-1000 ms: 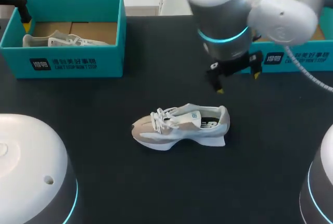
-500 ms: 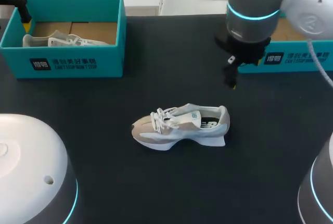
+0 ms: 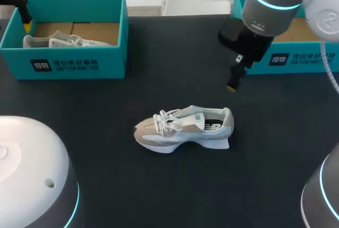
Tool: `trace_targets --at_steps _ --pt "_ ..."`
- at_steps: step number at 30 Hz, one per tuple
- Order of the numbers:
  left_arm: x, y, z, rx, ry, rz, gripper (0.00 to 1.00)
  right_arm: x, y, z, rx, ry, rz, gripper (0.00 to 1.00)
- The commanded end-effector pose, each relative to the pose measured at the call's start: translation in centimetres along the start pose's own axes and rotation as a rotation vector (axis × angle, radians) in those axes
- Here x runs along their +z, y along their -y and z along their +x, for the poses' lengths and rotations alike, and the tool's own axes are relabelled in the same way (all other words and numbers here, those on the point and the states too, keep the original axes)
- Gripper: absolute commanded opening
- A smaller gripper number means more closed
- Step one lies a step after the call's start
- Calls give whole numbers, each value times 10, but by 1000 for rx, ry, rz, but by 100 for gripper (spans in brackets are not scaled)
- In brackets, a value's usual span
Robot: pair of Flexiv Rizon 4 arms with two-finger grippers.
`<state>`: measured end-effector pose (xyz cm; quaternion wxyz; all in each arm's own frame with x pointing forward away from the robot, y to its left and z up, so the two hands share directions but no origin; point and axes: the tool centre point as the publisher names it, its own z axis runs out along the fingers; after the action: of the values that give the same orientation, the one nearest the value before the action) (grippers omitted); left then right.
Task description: Take the shoe out of the shoebox, open the shoe tongue, remove and reinsert the insole, then place the shoe into the shoebox
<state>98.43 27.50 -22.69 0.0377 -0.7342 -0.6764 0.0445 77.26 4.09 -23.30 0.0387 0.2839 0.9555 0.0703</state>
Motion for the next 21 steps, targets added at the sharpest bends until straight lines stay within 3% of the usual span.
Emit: trace_targets --at_steps 1,2,7,9,11,21 --pt "0 1 0 0 -1 -3 100 6 19 -7 -324 -394 -526 100" --pt "0 1 0 0 -1 -3 100 4 20 -6 -354 -437 -588 100" --pt "0 1 0 0 -1 -3 100 1 26 -1 -533 -486 -722 100" --pt "0 1 0 0 -1 -3 100 4 28 0 -564 -477 -731 100" --pt "0 1 0 0 -1 -3 100 14 30 -2 -499 -460 -733 100" --pt "0 1 0 0 -1 -3 100 14 30 -2 -499 -460 -733 100"
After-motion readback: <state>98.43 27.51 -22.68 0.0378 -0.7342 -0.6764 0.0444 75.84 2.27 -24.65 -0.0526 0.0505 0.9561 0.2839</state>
